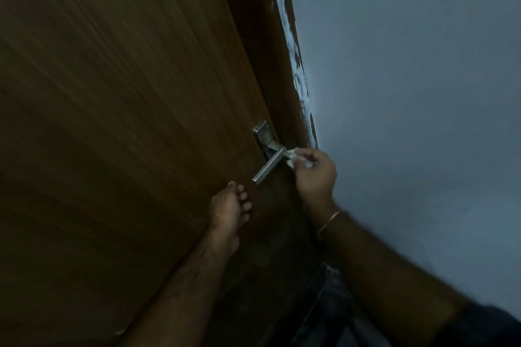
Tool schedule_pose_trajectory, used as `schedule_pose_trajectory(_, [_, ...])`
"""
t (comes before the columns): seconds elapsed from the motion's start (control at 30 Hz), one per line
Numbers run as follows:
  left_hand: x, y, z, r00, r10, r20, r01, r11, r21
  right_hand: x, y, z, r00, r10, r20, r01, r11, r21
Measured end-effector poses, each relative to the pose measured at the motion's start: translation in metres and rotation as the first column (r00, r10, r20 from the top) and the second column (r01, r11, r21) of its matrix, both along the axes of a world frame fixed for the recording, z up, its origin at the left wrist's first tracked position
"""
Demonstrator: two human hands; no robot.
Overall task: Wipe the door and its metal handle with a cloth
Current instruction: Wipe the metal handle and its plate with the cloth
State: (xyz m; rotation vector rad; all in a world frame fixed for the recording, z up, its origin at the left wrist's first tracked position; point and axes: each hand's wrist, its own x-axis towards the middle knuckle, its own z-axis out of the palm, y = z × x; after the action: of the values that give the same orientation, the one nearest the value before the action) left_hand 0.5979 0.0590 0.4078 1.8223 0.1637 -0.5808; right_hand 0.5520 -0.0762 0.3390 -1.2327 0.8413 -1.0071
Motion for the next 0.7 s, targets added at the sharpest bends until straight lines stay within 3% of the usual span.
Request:
schedule_pose_trajectory(0.07, [-0.003,-0.002,0.000,1.000,-0.030,-0.004,0.030,0.999,-0.022,0.009,-0.012,0.017,0.997,-0.026,-0.077,0.016,0.993,-0.121])
schedule_pose_trajectory(0.13, [-0.003,-0.003,0.000,0.999,-0.041,0.006,0.041,0.999,-0.029,0.013,0.000,0.021,0.982,0.013,-0.190,-0.075,0.944,-0.322])
schedule_pose_trajectory(0.2, [0.000,-0.005,0.001,0.999,-0.040,0.011,0.040,0.999,-0.029,0.008,0.028,0.012,0.951,0.116,-0.288,-0.260,0.803,-0.537])
schedule_pose_trajectory(0.27, [0.004,-0.005,0.000,1.000,-0.029,0.012,0.029,0.999,-0.014,-0.002,0.048,0.005,0.898,0.267,-0.351,-0.437,0.637,-0.635])
schedule_pose_trajectory(0.3, [0.005,-0.004,-0.001,1.000,-0.026,0.012,0.026,1.000,-0.009,-0.005,0.048,0.006,0.883,0.315,-0.348,-0.469,0.607,-0.642])
schedule_pose_trajectory(0.4, [0.003,-0.003,-0.005,1.000,-0.010,0.010,0.010,0.999,-0.038,0.002,0.018,0.024,0.936,0.239,-0.258,-0.349,0.728,-0.590])
schedule_pose_trajectory(0.5, [-0.001,-0.003,-0.006,1.000,-0.009,0.013,0.009,0.999,-0.041,0.015,-0.020,0.036,0.912,0.119,-0.394,-0.337,0.765,-0.549])
schedule_pose_trajectory(0.6, [0.001,-0.004,-0.002,1.000,-0.008,0.013,0.008,0.999,-0.053,0.021,-0.017,0.029,0.797,0.061,-0.601,-0.479,0.670,-0.567])
schedule_pose_trajectory(0.7, [0.004,-0.003,0.000,1.000,0.019,0.001,-0.019,0.999,-0.037,0.016,0.030,0.025,0.760,0.182,-0.624,-0.619,0.497,-0.608])
